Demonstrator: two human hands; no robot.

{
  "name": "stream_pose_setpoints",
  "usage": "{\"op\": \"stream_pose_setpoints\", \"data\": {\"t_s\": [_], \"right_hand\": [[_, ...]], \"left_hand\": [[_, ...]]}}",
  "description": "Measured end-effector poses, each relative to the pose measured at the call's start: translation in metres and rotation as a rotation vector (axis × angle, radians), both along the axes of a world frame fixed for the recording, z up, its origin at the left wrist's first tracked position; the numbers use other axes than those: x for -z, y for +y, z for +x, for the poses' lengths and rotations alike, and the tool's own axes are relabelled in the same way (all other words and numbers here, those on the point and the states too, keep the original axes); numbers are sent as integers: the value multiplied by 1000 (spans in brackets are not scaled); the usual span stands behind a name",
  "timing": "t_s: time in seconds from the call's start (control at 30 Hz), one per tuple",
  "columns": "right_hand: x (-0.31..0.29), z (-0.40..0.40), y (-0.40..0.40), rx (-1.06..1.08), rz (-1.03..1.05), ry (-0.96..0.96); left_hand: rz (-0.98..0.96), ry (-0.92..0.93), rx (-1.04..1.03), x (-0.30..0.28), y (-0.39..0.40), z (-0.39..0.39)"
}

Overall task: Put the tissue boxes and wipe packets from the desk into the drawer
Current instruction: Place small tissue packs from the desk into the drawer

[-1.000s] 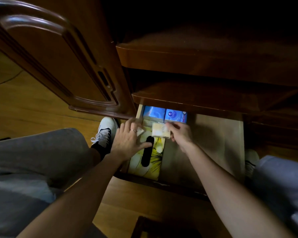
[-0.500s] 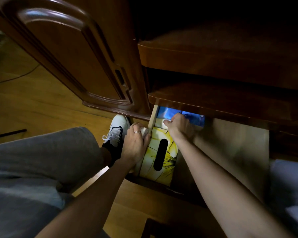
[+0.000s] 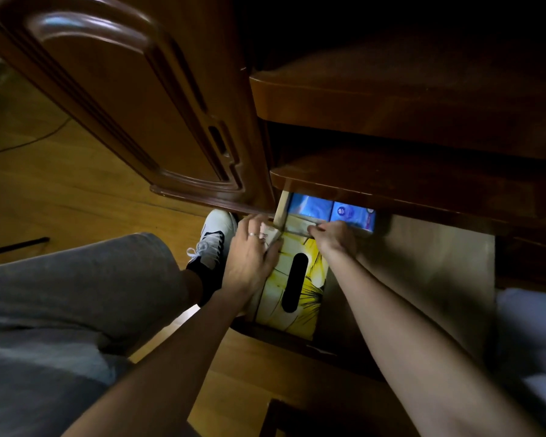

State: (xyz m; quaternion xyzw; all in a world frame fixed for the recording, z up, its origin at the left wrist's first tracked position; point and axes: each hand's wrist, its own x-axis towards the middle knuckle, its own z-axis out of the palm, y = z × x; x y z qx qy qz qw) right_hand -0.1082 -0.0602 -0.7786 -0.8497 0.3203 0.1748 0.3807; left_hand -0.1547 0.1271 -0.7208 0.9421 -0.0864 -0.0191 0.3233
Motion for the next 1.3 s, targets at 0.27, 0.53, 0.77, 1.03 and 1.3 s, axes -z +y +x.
{"op": "stream_pose_setpoints", "data": {"t_s": [0.27,0.53,0.77,1.03,1.3], "right_hand": [[-40,-45,-40,-95,568,-180],[-13,-55,-75,324,507,-192],[24,-42,-50,447,300,-147],[33,-20,-50,265,188,-12],[-22,-42,-58,124,251,-53]], "left_hand": [[22,6,139,-9,-46,8],[321,-171,191,-6,-54,3],[293,149,157,21,-20,-6],[305,159,172,32,-18,-5],[486,403,243,-5,-20,4]]}}
